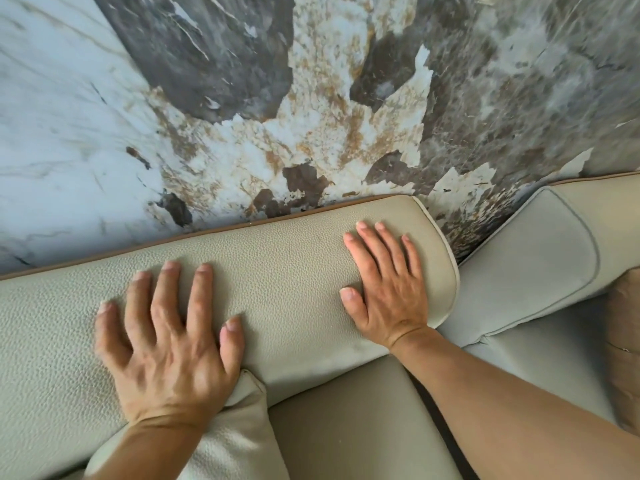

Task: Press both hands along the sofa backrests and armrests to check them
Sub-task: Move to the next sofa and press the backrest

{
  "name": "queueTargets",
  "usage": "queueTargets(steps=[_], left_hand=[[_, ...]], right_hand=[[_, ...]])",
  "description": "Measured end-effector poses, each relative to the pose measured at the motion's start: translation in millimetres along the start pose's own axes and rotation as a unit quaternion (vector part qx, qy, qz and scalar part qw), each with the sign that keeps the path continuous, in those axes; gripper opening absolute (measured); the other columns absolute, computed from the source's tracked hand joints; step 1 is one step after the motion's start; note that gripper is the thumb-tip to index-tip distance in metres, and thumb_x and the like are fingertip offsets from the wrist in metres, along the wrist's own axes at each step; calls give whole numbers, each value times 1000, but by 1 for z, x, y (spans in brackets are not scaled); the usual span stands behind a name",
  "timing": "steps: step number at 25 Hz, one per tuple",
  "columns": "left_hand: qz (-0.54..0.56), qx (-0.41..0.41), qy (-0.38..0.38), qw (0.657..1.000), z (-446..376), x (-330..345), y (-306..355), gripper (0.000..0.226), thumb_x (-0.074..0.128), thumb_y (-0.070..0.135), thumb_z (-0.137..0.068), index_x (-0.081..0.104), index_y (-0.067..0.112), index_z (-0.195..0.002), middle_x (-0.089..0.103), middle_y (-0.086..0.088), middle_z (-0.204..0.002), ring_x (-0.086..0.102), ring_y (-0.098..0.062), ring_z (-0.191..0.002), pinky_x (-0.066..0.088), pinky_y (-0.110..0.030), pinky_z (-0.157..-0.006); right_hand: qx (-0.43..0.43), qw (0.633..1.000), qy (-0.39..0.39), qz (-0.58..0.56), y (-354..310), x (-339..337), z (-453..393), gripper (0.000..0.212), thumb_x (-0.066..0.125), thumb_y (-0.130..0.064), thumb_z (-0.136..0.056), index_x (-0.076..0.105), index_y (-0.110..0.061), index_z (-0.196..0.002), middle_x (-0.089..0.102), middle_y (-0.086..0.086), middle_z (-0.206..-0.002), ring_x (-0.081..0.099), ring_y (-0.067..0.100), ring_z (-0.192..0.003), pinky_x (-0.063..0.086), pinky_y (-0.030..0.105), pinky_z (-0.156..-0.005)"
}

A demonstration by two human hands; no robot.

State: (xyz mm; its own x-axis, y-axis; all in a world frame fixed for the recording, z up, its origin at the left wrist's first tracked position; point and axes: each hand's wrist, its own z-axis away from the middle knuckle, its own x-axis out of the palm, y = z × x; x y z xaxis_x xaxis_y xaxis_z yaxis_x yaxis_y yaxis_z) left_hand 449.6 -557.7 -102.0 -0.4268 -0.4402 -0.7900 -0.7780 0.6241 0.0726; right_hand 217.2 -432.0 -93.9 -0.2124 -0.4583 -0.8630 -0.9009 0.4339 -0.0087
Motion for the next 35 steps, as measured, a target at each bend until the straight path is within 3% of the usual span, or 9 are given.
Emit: queueTargets(steps=[11, 15, 19, 21, 23, 27, 31, 35], left_hand=[[-12, -21, -34, 999, -3, -7, 3, 59, 31, 52, -91, 41, 22, -141, 43, -13, -144, 33, -35, -137, 17, -57, -114], [-15, -30, -123, 992, -10, -26, 9, 61, 30, 51, -92, 40, 19, -142, 41, -13, -147, 32, -35, -138, 17, -57, -114], [-57, -5, -232, 971, -12, -64, 11, 65, 12, 54, -96, 19, 22, -152, 22, -10, -160, 14, -31, -147, 6, -54, -118], [-62, 15, -244, 968, -3, -93, 10, 69, 2, 57, -92, 10, 24, -153, 13, -7, -162, 6, -28, -149, 0, -51, -120], [-62, 30, -243, 967, 6, -132, 11, 73, 2, 56, -89, 17, 22, -152, 19, -8, -160, 13, -29, -148, 3, -51, -120], [-67, 30, -231, 970, 17, -225, -1, 71, 12, 53, -91, 34, 16, -147, 36, -13, -153, 30, -35, -142, 17, -55, -117], [-81, 23, -207, 975, 22, -331, -26, 71, 13, 54, -90, 30, 19, -149, 30, -11, -157, 20, -32, -146, 13, -54, -119], [-80, 15, -177, 981, 34, -444, -59, 67, 21, 51, -92, 34, 16, -147, 32, -14, -155, 23, -34, -145, 14, -57, -118]], right_hand=[[-9, 1000, -8, -9, 2, -1, 2, 68, 14, -55, -92, 28, -20, -149, 32, 4, -155, 23, 26, -145, 19, 55, -114], [-4, 997, -69, 22, -3, -14, 3, 67, 21, -55, -92, 21, -21, -150, 27, 4, -157, 21, 26, -145, 17, 55, -115], [15, 987, -150, 53, -9, -42, 7, 68, 3, -60, -91, -9, -27, -149, -1, -4, -162, -2, 20, -148, -4, 47, -119], [29, 985, -166, 46, -18, -67, 19, 67, 0, -60, -91, -13, -28, -149, -9, -5, -161, -6, 18, -148, -14, 44, -115], [34, 985, -162, 36, -30, -100, 32, 67, 1, -59, -91, -8, -28, -150, -10, -5, -160, -4, 18, -148, -19, 43, -112], [49, 987, -148, 25, -50, -185, 61, 64, 2, -57, -93, -11, -28, -149, -9, -5, -160, -3, 19, -148, -12, 46, -115], [54, 989, -135, 35, -78, -284, 83, 65, 7, -56, -94, -4, -26, -151, -6, -4, -161, -1, 19, -148, -6, 48, -117], [66, 990, -119, 21, -128, -388, 102, 69, 11, -57, -92, 2, -25, -152, -1, -2, -162, -2, 19, -148, -3, 50, -117]])
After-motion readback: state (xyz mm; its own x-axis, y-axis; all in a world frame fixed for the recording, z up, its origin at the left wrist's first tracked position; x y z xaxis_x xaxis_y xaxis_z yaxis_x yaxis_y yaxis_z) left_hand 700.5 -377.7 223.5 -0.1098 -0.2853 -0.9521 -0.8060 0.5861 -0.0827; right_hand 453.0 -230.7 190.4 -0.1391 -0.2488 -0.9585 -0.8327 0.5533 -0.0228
